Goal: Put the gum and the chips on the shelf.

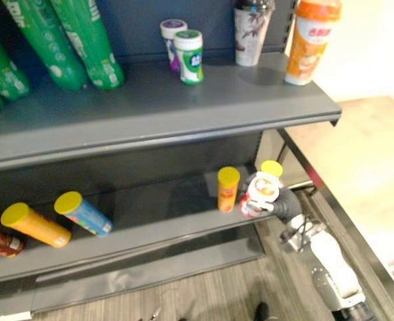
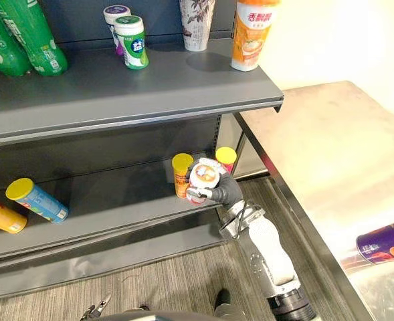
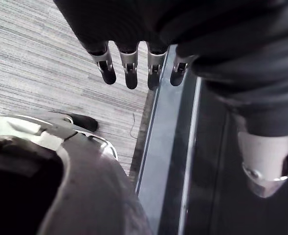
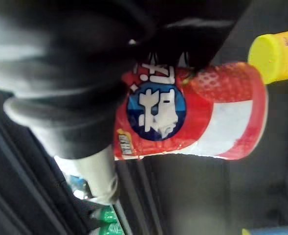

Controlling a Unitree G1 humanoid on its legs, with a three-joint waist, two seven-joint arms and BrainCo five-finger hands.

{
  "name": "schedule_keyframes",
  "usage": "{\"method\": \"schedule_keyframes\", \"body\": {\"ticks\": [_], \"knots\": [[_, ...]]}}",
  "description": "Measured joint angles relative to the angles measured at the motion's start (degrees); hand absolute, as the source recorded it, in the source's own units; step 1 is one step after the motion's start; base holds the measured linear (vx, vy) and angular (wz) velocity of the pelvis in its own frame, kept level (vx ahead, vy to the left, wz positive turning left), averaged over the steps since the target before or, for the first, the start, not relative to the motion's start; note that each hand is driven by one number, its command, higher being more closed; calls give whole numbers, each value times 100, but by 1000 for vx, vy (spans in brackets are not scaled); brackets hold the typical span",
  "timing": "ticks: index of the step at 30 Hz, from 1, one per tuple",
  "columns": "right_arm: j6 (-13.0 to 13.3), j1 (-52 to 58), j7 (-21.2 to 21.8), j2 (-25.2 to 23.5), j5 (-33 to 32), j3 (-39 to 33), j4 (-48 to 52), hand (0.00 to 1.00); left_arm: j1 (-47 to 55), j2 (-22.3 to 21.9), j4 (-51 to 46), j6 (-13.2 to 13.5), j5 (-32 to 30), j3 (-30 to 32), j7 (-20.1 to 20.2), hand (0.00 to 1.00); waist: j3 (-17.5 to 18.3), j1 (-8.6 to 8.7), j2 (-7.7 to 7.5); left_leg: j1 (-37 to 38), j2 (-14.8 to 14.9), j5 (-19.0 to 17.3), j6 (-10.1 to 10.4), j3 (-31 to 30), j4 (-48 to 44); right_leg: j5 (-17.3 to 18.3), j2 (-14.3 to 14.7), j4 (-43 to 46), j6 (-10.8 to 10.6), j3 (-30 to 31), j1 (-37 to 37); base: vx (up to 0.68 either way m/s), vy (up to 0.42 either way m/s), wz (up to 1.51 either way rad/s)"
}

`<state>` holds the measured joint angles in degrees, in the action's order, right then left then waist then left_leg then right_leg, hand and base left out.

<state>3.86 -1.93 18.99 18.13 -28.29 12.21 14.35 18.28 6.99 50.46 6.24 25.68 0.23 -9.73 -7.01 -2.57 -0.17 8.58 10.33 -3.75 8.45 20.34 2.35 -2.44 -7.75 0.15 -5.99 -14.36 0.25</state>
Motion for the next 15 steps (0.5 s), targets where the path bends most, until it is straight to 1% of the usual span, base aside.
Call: {"method": "schedule_keyframes", "body": {"ticks": [2,4,6,7,8,15], "knots": [[-75,-77,43,38,-120,-85,110,100,0,4,0,0,-6,9,5,0,29,0,-23,2,-1,0,0,4,2,0,1,1,0,7,0,0,0,0],[-213,-149,83,85,-232,-132,208,100,-4,12,24,0,-7,24,22,0,46,0,-46,3,-2,0,0,3,2,0,1,7,0,14,0,0,0,0],[-458,-160,132,154,-481,-150,342,100,-12,6,72,-5,-21,69,70,0,63,-13,-64,8,-5,8,-12,-4,10,-1,-2,14,0,15,7,0,0,0],[-513,-163,138,154,-575,-150,343,100,-18,5,99,-5,-38,85,85,0,68,-14,-70,14,-6,17,-17,-5,19,-1,-2,16,-1,14,9,0,0,0],[-892,-169,145,144,-601,-35,230,100,-25,17,179,-13,-209,235,91,0,230,-73,-269,87,-64,101,-45,-42,158,-3,-34,20,-3,-17,47,0,0,0],[-890,-169,147,144,-601,-24,0,100,-17,13,190,-10,-209,237,93,0,230,-74,-264,92,-58,101,-45,-77,154,-4,-38,-9,-6,-76,95,0,0,2]]}}
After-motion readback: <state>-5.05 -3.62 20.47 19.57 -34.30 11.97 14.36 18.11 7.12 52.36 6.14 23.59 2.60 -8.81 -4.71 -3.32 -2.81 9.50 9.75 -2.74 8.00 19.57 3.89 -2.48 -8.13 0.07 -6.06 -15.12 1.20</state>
